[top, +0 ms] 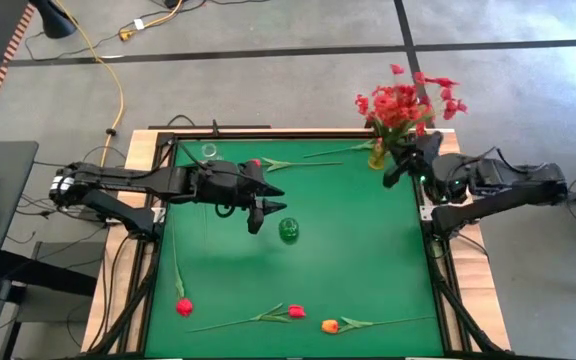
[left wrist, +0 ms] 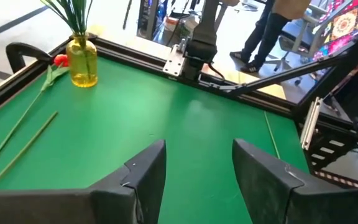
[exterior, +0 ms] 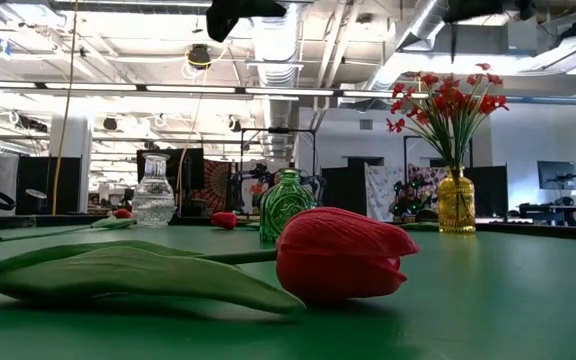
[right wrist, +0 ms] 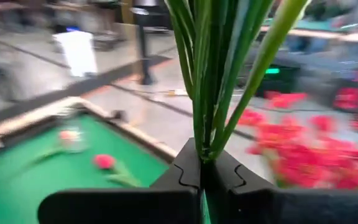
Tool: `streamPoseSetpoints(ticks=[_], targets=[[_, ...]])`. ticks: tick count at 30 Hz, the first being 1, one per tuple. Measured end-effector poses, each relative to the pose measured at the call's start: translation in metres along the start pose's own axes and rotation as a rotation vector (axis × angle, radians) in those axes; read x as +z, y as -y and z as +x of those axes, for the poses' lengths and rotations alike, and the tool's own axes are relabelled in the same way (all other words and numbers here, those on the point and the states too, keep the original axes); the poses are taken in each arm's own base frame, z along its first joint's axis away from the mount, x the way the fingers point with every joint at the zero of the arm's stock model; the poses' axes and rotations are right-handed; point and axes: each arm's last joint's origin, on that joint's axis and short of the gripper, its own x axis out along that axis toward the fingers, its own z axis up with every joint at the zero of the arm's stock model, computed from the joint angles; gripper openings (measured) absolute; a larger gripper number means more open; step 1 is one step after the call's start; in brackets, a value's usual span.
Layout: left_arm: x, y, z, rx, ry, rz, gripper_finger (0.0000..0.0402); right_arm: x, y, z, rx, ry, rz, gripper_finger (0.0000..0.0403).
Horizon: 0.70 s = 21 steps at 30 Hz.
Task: Sort flowers into vase by color
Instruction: Put the red flowers into the yellow vase
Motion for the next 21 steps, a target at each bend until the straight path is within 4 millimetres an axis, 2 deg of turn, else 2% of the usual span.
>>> streamPoseSetpoints(ticks=[4, 7, 12, 21], targets=[[0.000, 0.000, 0.000, 0.007, 0.002, 0.000, 0.0172, -0.009, 0.006, 0.010, -0.116, -0.021, -0.048, 0.0024], [0.000, 0.000, 0.000, 0.010, 0.004, -0.012, 0.0172, -0.025, 0.009, 0.021, -0.187, -0.051, -0.075, 0.0026], [0.000, -0.001, 0.000, 0.020, 0.007, -0.029, 0.0171, -0.045, 0.015, 0.038, -0.259, -0.035, -0.028, 0.0024], [0.000, -0.001, 0.000, 0.024, 0.006, -0.054, 0.0171, -0.053, 0.023, 0.055, -0.327, 0.019, -0.071, 0.0024]])
